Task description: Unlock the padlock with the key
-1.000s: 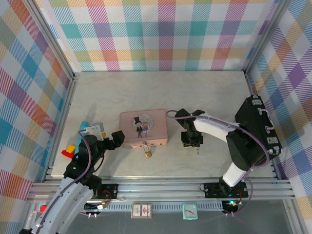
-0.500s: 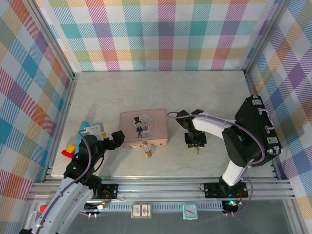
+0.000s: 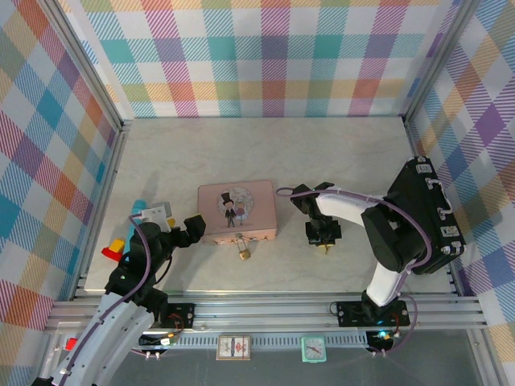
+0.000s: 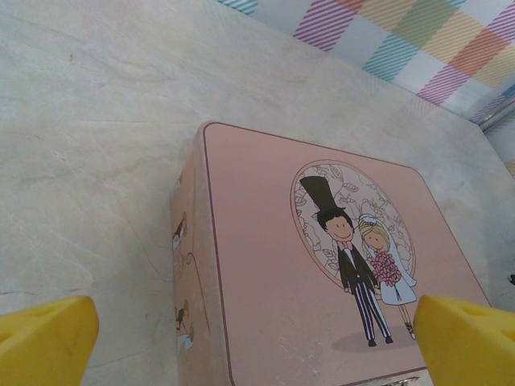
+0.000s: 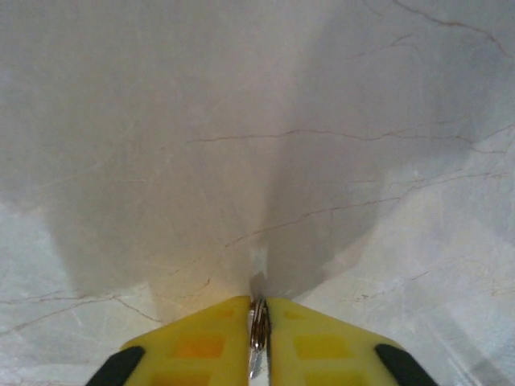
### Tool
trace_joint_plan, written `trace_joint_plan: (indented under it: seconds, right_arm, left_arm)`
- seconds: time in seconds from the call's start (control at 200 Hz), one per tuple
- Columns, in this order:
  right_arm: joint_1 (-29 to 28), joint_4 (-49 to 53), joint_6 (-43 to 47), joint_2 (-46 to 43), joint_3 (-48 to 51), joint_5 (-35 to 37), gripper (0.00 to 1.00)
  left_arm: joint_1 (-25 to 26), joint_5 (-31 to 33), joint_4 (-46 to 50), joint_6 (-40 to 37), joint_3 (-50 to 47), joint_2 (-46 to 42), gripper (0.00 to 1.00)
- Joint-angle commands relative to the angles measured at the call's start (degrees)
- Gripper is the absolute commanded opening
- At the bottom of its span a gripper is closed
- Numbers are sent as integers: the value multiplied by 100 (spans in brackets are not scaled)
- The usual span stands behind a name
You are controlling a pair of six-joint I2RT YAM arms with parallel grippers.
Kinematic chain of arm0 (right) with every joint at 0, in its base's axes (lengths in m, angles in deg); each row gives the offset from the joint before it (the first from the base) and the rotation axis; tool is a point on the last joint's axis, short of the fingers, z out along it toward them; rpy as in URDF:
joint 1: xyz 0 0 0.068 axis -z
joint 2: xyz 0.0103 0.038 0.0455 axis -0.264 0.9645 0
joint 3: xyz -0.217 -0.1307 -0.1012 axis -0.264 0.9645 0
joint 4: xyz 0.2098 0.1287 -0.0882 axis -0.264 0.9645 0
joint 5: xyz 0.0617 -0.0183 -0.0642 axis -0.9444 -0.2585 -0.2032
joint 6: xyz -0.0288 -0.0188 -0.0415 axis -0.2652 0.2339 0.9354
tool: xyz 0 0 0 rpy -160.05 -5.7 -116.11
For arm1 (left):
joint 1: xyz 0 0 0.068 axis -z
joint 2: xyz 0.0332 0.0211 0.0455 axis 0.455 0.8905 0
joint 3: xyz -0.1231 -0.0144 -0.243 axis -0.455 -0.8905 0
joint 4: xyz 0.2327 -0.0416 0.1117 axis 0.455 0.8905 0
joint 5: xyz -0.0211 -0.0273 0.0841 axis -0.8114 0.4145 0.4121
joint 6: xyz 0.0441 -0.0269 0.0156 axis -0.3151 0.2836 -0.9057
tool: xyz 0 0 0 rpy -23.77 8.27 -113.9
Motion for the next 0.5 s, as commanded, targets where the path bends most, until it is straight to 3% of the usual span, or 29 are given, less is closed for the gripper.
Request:
trace_joint_plan:
  seconds: [0.0, 0.035, 0.285, 0.5]
  right_arm:
    - [40, 17, 13, 40, 64, 36, 4]
    - [40, 27, 8, -12, 63, 57, 0]
    - [42, 31, -77, -1451, -56, -39, 0]
    - [40, -859, -883, -2724, -1, -922, 0]
  left_arm:
    - [38, 9, -160, -53, -92, -69, 100]
    - [38, 17, -160, -53, -88, -61, 100]
    - [38, -101, -242, -37, 87, 256, 100]
    - [340, -949, -860, 121, 999, 1532, 100]
